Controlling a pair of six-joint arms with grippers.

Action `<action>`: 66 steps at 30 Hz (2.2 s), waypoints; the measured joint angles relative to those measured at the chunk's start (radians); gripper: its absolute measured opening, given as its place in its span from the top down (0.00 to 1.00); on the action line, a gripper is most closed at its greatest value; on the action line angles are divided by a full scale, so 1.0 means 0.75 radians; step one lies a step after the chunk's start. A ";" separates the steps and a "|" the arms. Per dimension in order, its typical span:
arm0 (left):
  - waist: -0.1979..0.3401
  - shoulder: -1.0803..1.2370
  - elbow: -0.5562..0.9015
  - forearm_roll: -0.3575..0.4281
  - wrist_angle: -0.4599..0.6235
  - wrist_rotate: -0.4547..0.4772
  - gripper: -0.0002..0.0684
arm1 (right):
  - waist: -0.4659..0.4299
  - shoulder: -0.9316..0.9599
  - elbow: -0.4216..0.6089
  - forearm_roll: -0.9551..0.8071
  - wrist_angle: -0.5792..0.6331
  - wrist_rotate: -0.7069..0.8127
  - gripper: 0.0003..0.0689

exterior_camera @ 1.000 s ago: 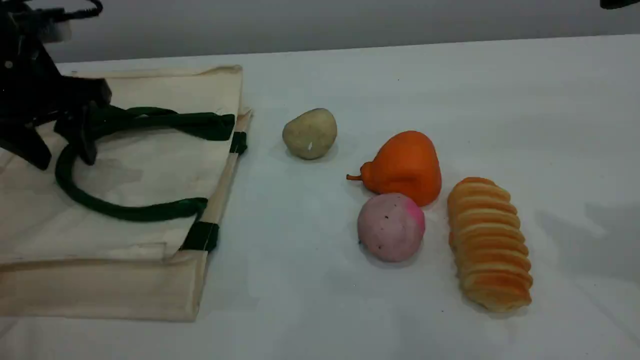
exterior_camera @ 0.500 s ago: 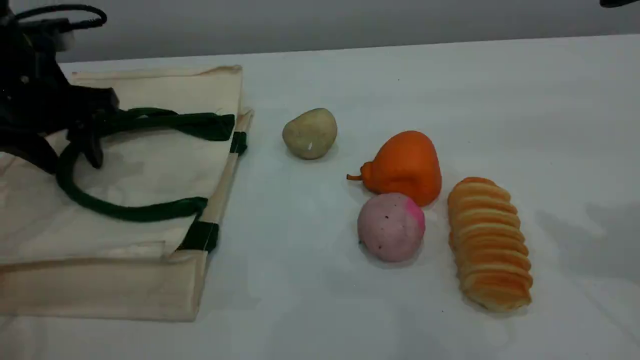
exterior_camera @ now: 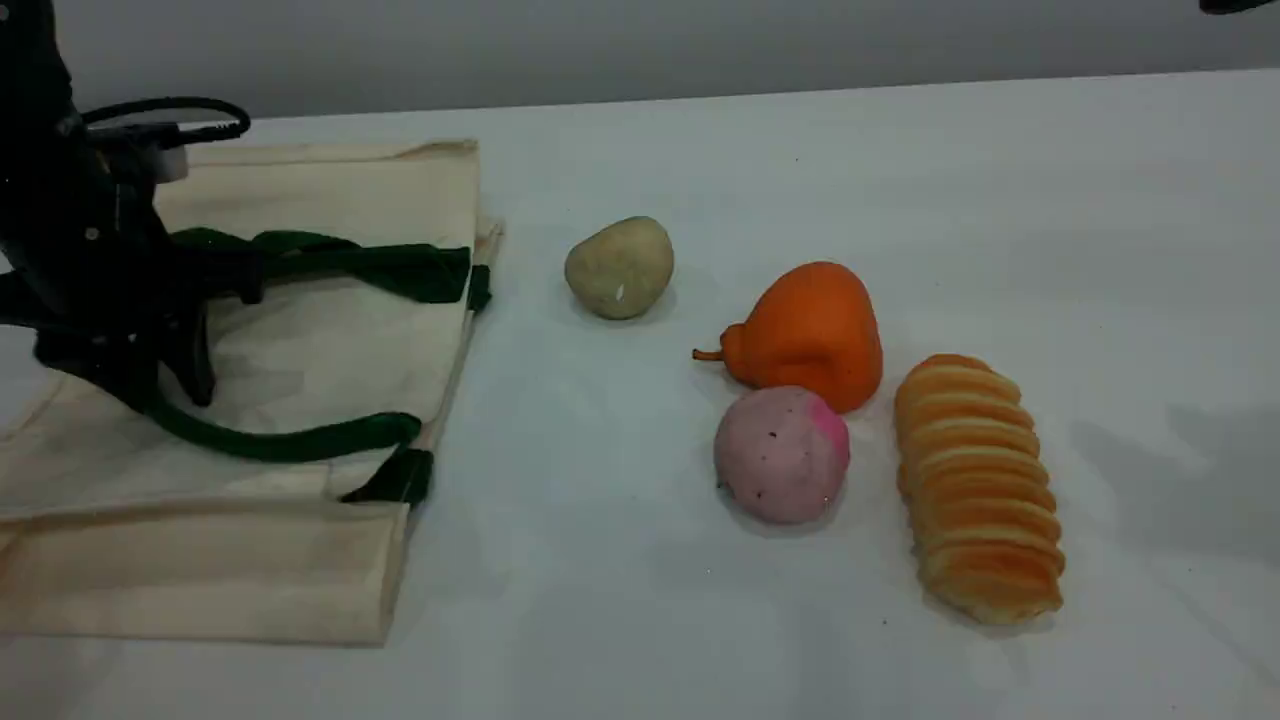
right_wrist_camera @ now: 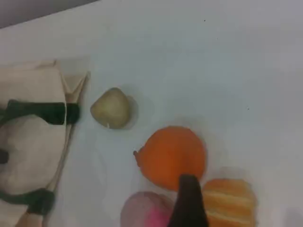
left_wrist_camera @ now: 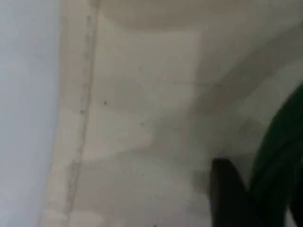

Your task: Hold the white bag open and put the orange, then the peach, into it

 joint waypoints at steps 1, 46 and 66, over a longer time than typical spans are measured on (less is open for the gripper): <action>0.000 0.000 0.000 0.000 0.000 0.000 0.72 | 0.000 0.000 0.000 0.009 -0.004 0.000 0.28; -0.101 -0.897 -0.423 -0.743 0.721 0.661 0.90 | 0.427 0.685 -0.298 0.314 -0.281 -0.367 0.28; -0.164 -0.894 -0.490 -0.681 0.790 0.664 0.91 | 0.426 0.770 -0.375 0.380 -0.277 -0.474 0.28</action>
